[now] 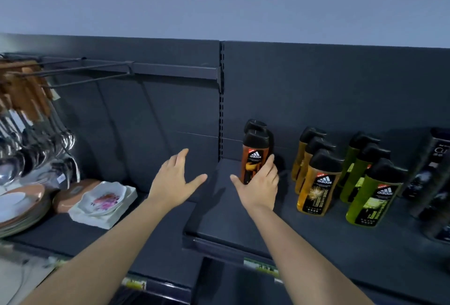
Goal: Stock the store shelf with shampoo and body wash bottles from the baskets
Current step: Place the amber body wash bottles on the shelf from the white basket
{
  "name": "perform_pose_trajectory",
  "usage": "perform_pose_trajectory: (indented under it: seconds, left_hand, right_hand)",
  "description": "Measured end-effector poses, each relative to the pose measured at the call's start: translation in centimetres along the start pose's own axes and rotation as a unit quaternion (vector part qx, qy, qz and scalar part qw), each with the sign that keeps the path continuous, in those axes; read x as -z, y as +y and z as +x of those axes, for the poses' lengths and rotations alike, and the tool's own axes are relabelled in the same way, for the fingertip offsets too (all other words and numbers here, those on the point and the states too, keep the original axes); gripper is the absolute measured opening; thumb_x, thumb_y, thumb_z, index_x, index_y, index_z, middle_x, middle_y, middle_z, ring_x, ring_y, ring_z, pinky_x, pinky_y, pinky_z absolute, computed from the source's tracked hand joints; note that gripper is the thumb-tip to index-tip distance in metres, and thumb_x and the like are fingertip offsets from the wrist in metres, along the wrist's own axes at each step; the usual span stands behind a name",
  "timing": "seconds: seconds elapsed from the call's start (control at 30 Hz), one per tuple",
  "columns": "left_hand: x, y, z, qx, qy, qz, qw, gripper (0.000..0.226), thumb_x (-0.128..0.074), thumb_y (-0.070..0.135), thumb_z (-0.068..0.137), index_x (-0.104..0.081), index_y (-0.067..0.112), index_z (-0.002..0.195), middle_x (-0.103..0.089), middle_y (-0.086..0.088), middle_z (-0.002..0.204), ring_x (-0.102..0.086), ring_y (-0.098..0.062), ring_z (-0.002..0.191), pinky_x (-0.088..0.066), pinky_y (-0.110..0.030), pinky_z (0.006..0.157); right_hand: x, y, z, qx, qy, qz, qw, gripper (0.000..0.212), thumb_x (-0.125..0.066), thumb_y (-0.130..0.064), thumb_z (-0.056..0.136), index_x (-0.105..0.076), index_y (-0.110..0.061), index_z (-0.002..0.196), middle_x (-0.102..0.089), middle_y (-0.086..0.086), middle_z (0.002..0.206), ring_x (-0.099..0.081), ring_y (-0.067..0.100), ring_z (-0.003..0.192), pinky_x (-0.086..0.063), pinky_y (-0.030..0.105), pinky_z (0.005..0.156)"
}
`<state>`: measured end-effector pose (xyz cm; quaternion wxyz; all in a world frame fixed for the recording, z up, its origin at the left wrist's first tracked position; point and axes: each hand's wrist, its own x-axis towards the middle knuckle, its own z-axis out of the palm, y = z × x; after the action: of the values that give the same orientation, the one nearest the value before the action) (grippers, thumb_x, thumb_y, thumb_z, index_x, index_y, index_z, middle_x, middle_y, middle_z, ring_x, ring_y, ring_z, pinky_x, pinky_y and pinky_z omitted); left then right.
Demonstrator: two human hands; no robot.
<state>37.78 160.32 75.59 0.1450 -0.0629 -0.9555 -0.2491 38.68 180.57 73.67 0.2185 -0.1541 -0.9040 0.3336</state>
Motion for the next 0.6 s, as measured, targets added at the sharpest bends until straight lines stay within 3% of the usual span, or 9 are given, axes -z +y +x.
perform_pose_trajectory:
  seconds: [0.1,0.27,0.43,0.6]
  left_hand:
    - [2.2,-1.3,-2.2,0.015,0.052,0.129,0.99,0.103,-0.042,0.079,0.081,-0.013,0.013,0.155,-0.034,-0.009,0.154,-0.031,-0.027,0.142,-0.02,-0.045,0.118]
    - [5.7,-6.3,-7.7,0.06,0.063,0.191,0.978,0.1,-0.039,0.079,0.082,-0.015,0.014,0.155,-0.034,-0.013,0.153,-0.032,-0.032,0.14,-0.02,-0.048,0.116]
    - [9.0,-13.0,-15.6,0.138,0.073,0.224,0.962,0.108,-0.024,0.084,0.074,-0.034,0.006,0.148,-0.045,-0.019,0.144,-0.044,-0.037,0.131,-0.031,-0.049,0.109]
    - [11.3,-19.1,-23.4,0.275,0.055,0.228,0.932,0.096,-0.04,0.076,0.084,-0.021,0.012,0.153,-0.034,-0.016,0.151,-0.034,-0.035,0.136,-0.026,-0.045,0.112]
  right_hand:
    - [-0.4,-1.5,-3.1,0.11,0.012,-0.073,0.991,0.111,-0.068,-0.058,0.077,-0.002,-0.011,0.153,-0.03,0.013,0.151,-0.023,0.032,0.142,-0.01,0.054,0.117]
    - [-2.4,-5.9,-9.8,0.274,-0.068,-0.064,0.957,0.09,-0.061,-0.046,0.086,-0.01,-0.015,0.154,-0.025,0.006,0.156,-0.014,0.028,0.147,-0.006,0.05,0.12]
    - [-6.4,-10.3,-17.1,0.361,-0.163,-0.015,0.918,0.08,-0.057,-0.042,0.089,-0.017,-0.015,0.153,-0.023,0.006,0.157,-0.016,0.025,0.146,-0.014,0.044,0.12]
    - [-10.3,-13.6,-24.4,0.416,-0.274,0.028,0.867,0.075,-0.06,-0.034,0.089,-0.023,-0.011,0.151,-0.024,0.006,0.156,-0.019,0.022,0.145,-0.02,0.036,0.118]
